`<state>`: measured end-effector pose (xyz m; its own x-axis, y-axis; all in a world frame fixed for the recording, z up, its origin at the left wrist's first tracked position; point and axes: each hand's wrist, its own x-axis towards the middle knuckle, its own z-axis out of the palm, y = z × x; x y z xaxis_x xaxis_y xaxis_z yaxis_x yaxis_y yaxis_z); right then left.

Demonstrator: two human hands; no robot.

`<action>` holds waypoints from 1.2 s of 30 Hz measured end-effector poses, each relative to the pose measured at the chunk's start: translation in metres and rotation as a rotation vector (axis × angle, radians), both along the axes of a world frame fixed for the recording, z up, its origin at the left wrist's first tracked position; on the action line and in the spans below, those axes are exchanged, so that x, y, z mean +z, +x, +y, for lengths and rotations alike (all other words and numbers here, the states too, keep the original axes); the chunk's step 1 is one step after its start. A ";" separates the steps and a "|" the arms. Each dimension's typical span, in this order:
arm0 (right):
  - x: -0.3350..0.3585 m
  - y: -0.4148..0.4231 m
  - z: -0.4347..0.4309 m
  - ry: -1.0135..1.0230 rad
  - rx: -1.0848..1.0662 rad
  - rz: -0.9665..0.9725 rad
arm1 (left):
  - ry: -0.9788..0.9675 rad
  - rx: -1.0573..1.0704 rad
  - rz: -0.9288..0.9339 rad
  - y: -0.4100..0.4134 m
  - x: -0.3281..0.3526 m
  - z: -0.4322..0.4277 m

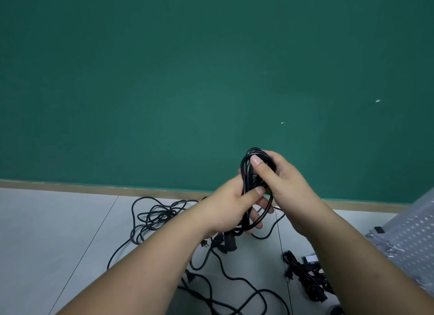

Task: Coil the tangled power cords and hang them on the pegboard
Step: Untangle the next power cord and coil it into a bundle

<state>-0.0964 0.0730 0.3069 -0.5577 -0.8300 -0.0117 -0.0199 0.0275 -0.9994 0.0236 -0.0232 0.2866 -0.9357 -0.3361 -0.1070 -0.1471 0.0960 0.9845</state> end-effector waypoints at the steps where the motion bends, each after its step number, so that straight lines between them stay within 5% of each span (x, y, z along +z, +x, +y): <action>1: -0.001 0.000 0.000 -0.019 -0.048 -0.020 | -0.070 -0.028 -0.024 -0.001 -0.001 0.002; 5: -0.005 0.000 -0.001 -0.050 -0.155 -0.182 | -0.223 -0.101 -0.087 -0.004 -0.004 0.009; 19: -0.003 -0.007 -0.007 -0.165 -0.090 -0.496 | 0.099 -0.113 0.041 -0.005 -0.010 0.000; 29: -0.002 -0.001 0.001 0.058 0.197 -0.357 | 0.221 0.251 0.253 -0.008 -0.004 -0.008; 36: -0.013 0.006 -0.001 0.206 0.150 0.232 | 0.034 0.204 0.134 -0.001 0.001 -0.010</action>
